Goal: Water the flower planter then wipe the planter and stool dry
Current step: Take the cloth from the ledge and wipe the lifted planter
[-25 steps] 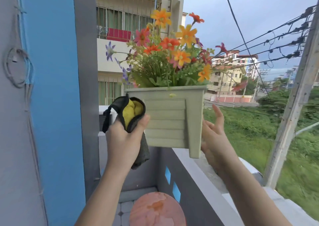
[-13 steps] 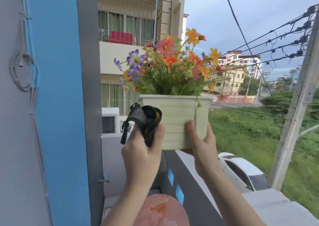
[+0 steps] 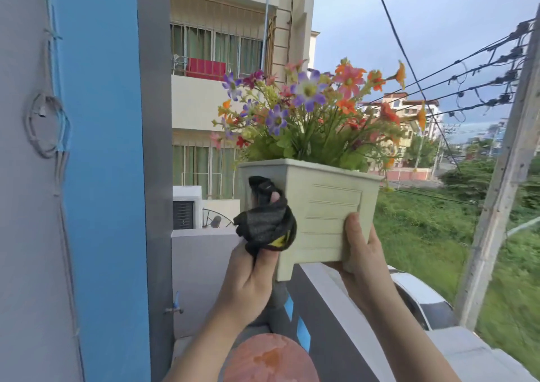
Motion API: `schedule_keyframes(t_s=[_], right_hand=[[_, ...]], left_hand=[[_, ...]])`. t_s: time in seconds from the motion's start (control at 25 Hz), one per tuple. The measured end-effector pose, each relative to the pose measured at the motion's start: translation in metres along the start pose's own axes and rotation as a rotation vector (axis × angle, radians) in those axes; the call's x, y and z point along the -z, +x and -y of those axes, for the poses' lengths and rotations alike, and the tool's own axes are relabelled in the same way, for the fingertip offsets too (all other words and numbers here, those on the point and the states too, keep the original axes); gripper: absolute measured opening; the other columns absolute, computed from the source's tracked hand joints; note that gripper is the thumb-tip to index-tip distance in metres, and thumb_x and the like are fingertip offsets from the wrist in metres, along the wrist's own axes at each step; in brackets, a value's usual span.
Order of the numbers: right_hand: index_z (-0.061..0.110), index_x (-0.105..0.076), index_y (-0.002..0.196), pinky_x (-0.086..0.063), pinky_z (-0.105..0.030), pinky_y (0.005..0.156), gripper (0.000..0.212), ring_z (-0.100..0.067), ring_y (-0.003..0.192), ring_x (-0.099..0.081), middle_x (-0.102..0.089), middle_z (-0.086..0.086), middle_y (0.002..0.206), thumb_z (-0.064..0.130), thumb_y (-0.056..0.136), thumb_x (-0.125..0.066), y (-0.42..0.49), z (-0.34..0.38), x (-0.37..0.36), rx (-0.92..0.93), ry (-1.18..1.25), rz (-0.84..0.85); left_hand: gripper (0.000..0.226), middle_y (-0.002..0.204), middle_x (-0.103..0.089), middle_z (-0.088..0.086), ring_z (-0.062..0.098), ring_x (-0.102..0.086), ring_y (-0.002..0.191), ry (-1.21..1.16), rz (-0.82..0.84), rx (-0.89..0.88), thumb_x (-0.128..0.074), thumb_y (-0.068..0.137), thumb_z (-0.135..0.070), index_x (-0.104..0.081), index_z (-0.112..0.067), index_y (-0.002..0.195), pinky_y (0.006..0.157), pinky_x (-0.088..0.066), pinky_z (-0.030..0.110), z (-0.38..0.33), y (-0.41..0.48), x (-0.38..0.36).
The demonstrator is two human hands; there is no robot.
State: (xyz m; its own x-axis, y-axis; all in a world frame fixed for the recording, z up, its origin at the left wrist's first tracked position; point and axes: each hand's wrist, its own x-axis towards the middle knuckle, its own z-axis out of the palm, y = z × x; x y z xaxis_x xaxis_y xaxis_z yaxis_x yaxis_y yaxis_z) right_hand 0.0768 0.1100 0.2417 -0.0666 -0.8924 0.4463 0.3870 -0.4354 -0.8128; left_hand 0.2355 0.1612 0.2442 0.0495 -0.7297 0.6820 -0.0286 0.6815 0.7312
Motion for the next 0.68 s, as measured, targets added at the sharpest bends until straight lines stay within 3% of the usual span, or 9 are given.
schedule_keyframes(t_s=[0.04, 0.12, 0.2, 0.28, 0.36, 0.44, 0.52, 0.6, 0.68], right_hand=[[0.038, -0.065, 0.102, -0.059, -0.050, 0.077, 0.073, -0.019, 0.100, -0.070, -0.074, 0.004, 0.107, 0.072, 0.039, -0.080, -0.002, -0.002, 0.000, -0.013, 0.012, 0.006], [0.039, -0.066, 0.102, -0.056, -0.055, 0.083, 0.071, -0.023, 0.105, -0.068, -0.073, 0.000, 0.112, 0.072, 0.040, -0.080, -0.007, -0.004, -0.001, -0.022, 0.015, 0.014], [0.038, -0.066, 0.101, -0.057, -0.050, 0.081, 0.072, -0.020, 0.104, -0.068, -0.073, 0.002, 0.109, 0.071, 0.039, -0.081, -0.011, -0.007, 0.000, -0.011, 0.023, 0.012], [0.037, -0.067, 0.101, -0.059, -0.045, 0.079, 0.070, -0.018, 0.103, -0.069, -0.074, 0.003, 0.108, 0.068, 0.039, -0.083, -0.018, -0.006, -0.001, -0.006, 0.042, 0.026], [0.038, -0.068, 0.099, -0.060, -0.042, 0.076, 0.068, -0.016, 0.100, -0.069, -0.074, 0.004, 0.106, 0.066, 0.040, -0.083, -0.022, -0.008, -0.003, 0.002, 0.044, 0.033], [0.039, -0.064, 0.099, -0.060, -0.036, 0.066, 0.072, -0.011, 0.095, -0.070, -0.075, 0.008, 0.101, 0.070, 0.036, -0.081, -0.026, -0.011, -0.005, -0.004, 0.000, 0.002], [0.041, -0.060, 0.103, -0.059, -0.034, 0.061, 0.079, -0.007, 0.092, -0.070, -0.074, 0.013, 0.100, 0.079, 0.035, -0.074, -0.031, -0.013, -0.003, -0.047, -0.109, -0.026], [0.038, -0.055, 0.116, -0.059, -0.036, 0.063, 0.091, -0.008, 0.096, -0.069, -0.071, 0.012, 0.109, 0.087, 0.040, -0.063, -0.037, -0.024, 0.006, -0.123, -0.230, -0.067], [0.035, -0.054, 0.120, -0.059, -0.034, 0.064, 0.090, -0.007, 0.094, -0.070, -0.072, 0.013, 0.107, 0.090, 0.049, -0.054, -0.049, -0.032, 0.016, -0.210, -0.294, -0.061]], left_hand=[[0.017, 0.072, -0.066, -0.027, -0.022, -0.053, 0.073, 0.019, -0.010, -0.035, -0.045, 0.091, -0.025, -0.057, -0.037, 0.087, 0.067, -0.036, -0.003, 0.003, 0.007, 0.002], [0.027, 0.061, -0.056, -0.010, -0.021, -0.050, 0.061, 0.048, -0.159, 0.003, -0.044, 0.097, -0.016, -0.051, -0.027, 0.073, 0.062, -0.035, -0.002, 0.004, 0.026, 0.007], [0.033, 0.064, -0.047, -0.010, -0.022, -0.046, 0.055, 0.101, -0.241, 0.073, -0.039, 0.098, -0.018, -0.045, -0.024, 0.067, 0.059, -0.035, -0.001, 0.010, 0.038, 0.013], [0.028, 0.075, -0.052, -0.014, -0.019, -0.050, 0.066, 0.076, -0.250, 0.134, -0.034, 0.100, -0.028, -0.049, -0.029, 0.076, 0.061, -0.035, -0.001, 0.023, 0.045, 0.020], [0.026, 0.093, -0.058, -0.012, -0.001, -0.054, 0.089, -0.040, -0.226, 0.289, -0.031, 0.098, -0.045, -0.053, -0.030, 0.098, 0.080, -0.041, 0.011, 0.046, 0.052, 0.029], [0.060, 0.114, -0.061, -0.001, 0.018, -0.056, 0.107, -0.113, -0.215, 0.446, -0.033, 0.086, -0.068, -0.054, -0.022, 0.119, 0.099, -0.042, 0.033, 0.065, 0.050, 0.030], [0.075, 0.109, -0.065, 0.007, 0.028, -0.060, 0.102, -0.110, -0.300, 0.467, -0.035, 0.069, -0.081, -0.060, -0.019, 0.104, 0.096, -0.046, 0.048, 0.077, 0.044, 0.029], [0.063, 0.094, -0.064, 0.009, 0.031, -0.060, 0.094, -0.057, -0.331, 0.479, -0.034, 0.074, -0.077, -0.057, -0.019, 0.084, 0.090, -0.048, 0.049, 0.086, 0.040, 0.027], [0.060, 0.087, -0.062, 0.010, 0.033, -0.060, 0.090, -0.006, -0.314, 0.492, -0.033, 0.082, -0.071, -0.055, -0.016, 0.079, 0.084, -0.047, 0.046, 0.095, 0.039, 0.023]])
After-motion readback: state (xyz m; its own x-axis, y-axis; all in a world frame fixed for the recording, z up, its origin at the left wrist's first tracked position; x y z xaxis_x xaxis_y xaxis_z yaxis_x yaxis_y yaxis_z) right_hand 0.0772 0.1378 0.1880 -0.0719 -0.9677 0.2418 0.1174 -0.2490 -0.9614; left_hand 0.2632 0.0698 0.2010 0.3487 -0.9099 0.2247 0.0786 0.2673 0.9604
